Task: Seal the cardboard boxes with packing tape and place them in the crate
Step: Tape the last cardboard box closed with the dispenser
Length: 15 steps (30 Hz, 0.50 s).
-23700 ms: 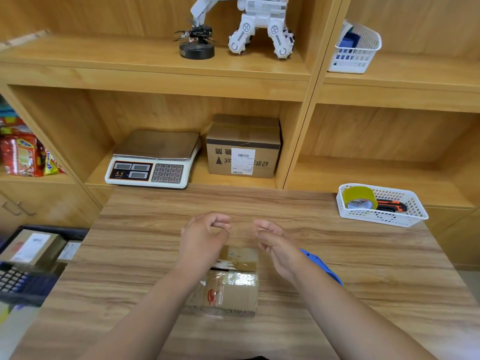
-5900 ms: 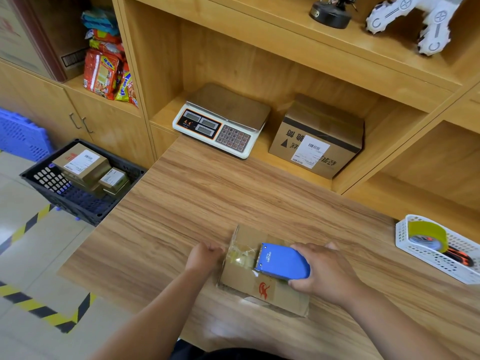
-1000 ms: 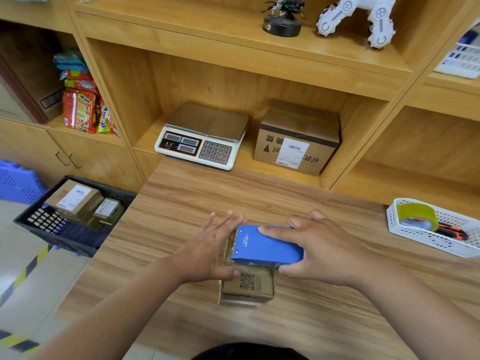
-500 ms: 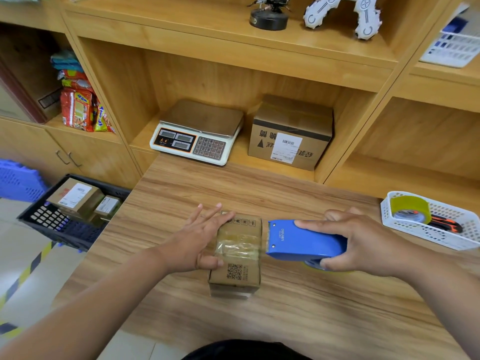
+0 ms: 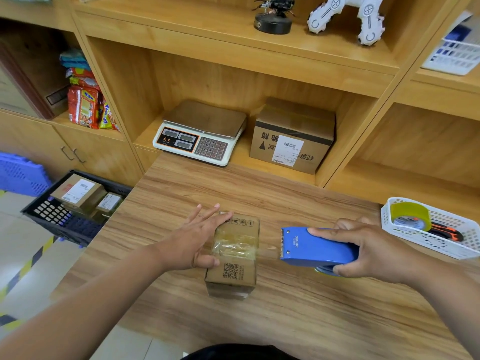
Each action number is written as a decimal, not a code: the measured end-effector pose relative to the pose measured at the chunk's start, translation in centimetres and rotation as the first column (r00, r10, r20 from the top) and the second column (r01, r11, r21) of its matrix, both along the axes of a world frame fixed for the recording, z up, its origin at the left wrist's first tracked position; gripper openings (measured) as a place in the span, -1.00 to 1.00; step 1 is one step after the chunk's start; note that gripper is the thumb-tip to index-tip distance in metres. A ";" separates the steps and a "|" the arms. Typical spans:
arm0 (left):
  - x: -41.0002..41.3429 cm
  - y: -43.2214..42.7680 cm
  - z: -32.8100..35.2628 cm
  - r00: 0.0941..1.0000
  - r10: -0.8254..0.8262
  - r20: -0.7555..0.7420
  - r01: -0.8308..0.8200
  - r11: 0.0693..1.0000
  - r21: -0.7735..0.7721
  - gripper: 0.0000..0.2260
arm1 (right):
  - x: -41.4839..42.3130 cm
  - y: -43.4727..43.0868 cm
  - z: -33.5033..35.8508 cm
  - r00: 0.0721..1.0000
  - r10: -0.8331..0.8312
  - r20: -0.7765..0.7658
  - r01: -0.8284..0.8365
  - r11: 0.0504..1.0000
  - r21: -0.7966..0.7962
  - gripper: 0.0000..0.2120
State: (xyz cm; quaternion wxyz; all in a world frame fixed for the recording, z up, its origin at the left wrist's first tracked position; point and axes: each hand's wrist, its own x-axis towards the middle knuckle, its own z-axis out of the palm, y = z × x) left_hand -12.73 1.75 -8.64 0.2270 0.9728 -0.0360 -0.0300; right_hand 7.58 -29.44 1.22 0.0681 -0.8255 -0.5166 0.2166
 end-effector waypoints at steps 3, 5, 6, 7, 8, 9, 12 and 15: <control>-0.1 0.0 0.0 1.000 0.006 0.001 -0.006 1.000 -0.009 -0.13 | 0.0 0.1 -0.9 1.000 0.003 0.024 -0.003 1.000 -0.024 -0.33; -0.1 -0.1 0.0 1.000 0.007 -0.001 -0.007 1.000 -0.017 -0.13 | -0.1 0.3 -1.5 0.999 -0.005 0.033 0.006 0.999 -0.041 -0.33; -0.1 -0.1 0.0 1.000 0.008 -0.002 -0.008 1.000 -0.021 -0.13 | -0.2 0.4 -1.8 0.999 -0.008 0.039 0.010 0.999 -0.053 -0.34; -0.1 -0.1 -0.1 1.000 0.007 -0.001 -0.007 1.000 -0.022 -0.13 | -0.4 0.5 -2.1 0.999 -0.010 0.047 0.012 0.998 -0.061 -0.34; -0.1 -0.1 -0.1 1.000 0.006 0.001 -0.006 1.000 -0.022 -0.13 | -0.6 0.7 -2.5 0.998 -0.010 0.058 0.014 0.998 -0.066 -0.34; -0.1 -0.1 -0.1 1.000 0.006 0.001 -0.006 1.000 -0.022 -0.13 | -0.8 0.9 -2.9 0.997 -0.011 0.070 0.016 0.997 -0.069 -0.34; -0.2 -0.2 0.1 1.000 0.010 -0.009 -0.011 0.999 -0.034 -0.13 | -1.7 1.6 -4.1 0.994 -0.017 0.106 0.022 0.999 -0.046 -0.35; -0.5 0.2 0.4 0.999 0.011 -0.031 -0.012 0.999 -0.035 -0.14 | -2.4 2.1 -5.2 0.991 -0.025 0.129 0.025 1.000 0.002 -0.35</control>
